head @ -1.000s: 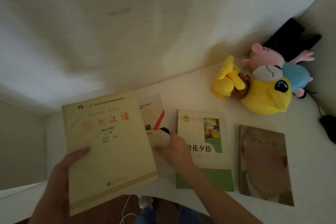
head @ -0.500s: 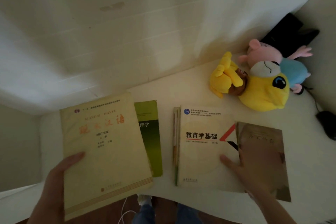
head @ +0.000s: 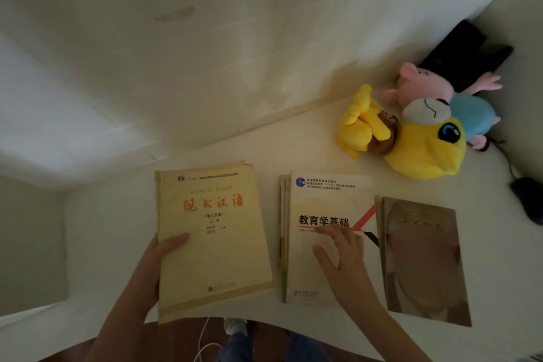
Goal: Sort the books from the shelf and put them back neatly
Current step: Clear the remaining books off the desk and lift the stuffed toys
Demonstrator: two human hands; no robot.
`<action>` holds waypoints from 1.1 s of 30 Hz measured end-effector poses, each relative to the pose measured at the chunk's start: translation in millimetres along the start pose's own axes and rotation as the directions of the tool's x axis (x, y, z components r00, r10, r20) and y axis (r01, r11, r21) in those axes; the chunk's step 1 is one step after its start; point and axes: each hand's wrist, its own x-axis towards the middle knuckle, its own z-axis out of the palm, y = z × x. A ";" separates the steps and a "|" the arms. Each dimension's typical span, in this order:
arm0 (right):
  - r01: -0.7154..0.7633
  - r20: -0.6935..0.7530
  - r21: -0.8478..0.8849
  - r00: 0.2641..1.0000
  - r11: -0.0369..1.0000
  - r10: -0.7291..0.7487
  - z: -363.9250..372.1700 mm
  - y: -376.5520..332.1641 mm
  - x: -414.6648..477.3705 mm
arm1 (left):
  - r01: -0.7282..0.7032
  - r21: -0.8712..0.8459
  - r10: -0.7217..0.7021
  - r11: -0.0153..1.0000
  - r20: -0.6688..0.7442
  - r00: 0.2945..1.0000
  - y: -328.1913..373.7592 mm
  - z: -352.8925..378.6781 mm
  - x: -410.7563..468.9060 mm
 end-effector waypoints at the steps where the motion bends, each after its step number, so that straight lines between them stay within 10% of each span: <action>1: 0.018 -0.016 -0.007 1.000 1.000 -0.018 3.6 0.6 -0.9 | -0.035 0.032 0.036 0.999 -0.010 0.999 -1.7 -2.0 3.3; 9: -0.302 -0.171 -0.097 0.944 0.948 0.283 -8.9 33.0 -1.0 | -0.287 0.551 0.397 0.784 -0.089 0.914 -4.1 0.6 8.4; 21: -0.217 -0.089 -0.012 0.972 0.976 0.216 -9.0 38.5 0.5 | -0.179 0.455 0.236 0.872 -0.070 0.969 -11.1 -9.9 18.9; 27: -0.293 -0.067 0.057 0.953 0.955 0.296 -18.2 44.0 5.4 | -0.575 0.639 0.735 0.511 0.022 0.678 -7.2 78.2 -16.8; 30: -0.390 -0.064 0.267 0.905 0.881 0.420 -33.0 50.6 18.0 | -0.625 0.566 0.582 0.537 0.288 0.761 -30.4 142.3 -24.2; 33: -0.453 0.040 0.414 0.876 0.790 0.481 -40.5 59.6 38.1 | -0.396 0.604 0.296 0.692 0.263 0.918 -57.6 175.7 -0.8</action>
